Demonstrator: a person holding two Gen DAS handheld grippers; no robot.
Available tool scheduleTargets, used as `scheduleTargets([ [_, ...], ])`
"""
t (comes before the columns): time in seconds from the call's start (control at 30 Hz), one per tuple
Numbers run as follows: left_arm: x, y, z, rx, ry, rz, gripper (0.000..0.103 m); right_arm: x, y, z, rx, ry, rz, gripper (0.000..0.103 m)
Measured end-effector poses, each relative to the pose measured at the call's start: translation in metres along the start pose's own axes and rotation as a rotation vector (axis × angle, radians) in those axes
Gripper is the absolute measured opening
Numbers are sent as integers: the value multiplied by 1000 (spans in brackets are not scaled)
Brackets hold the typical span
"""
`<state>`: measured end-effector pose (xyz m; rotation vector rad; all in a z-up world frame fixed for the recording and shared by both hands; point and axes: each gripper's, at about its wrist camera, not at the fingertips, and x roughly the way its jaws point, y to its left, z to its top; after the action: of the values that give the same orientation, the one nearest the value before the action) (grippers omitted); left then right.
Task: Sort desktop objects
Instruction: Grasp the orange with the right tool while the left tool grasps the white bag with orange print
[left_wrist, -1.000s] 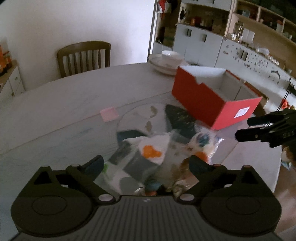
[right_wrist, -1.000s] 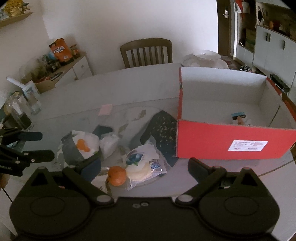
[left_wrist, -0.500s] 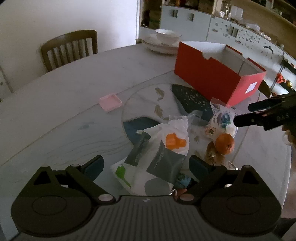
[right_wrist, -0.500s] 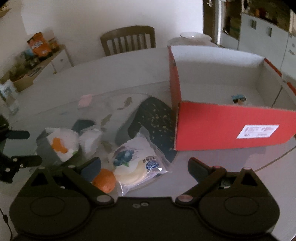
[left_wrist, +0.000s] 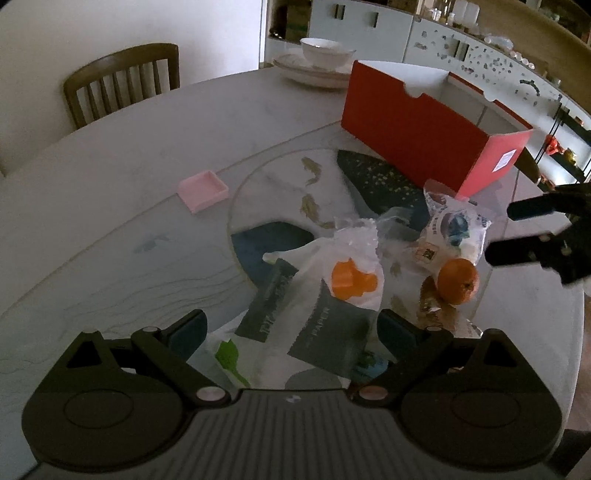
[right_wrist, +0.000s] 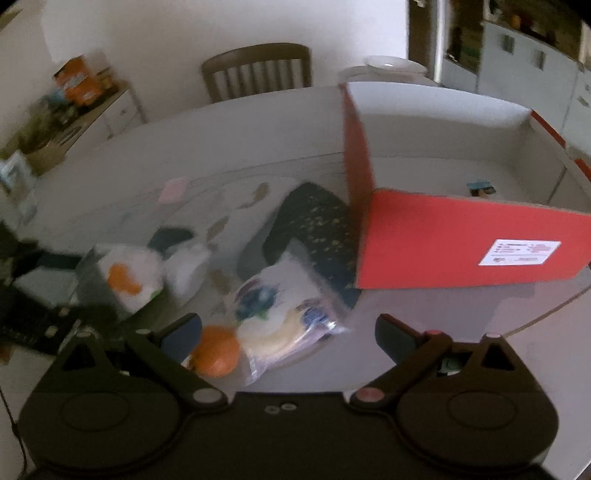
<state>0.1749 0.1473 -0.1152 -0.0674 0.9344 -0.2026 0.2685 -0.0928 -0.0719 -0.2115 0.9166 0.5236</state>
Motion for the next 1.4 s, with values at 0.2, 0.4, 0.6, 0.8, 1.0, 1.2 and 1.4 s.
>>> scheduleTargets([
  [0.2,4,3,-1,-2,8,-2,99,-1,23,-7,-45,2,24,94],
  [0.4,8,4,-1,-1,11,-10,99,11,39,-10,-65,37,30,85],
  [0.6,10,4,-1,-5,15,-22,99,17,48,-11,-77,52,32,78],
  [0.8,11,4,0,-10,10,-30,98,20,52,-11,-80,51,19,72],
  [1.0,11,2,1,-14,11,-44,69,22,51,-12,-78,64,23,57],
  [1.2,9,1,4,-36,7,-54,55,21,52,-13,-80,62,22,45],
  [1.4,3,1,5,-68,-6,-50,48,18,45,-19,-56,60,28,42],
])
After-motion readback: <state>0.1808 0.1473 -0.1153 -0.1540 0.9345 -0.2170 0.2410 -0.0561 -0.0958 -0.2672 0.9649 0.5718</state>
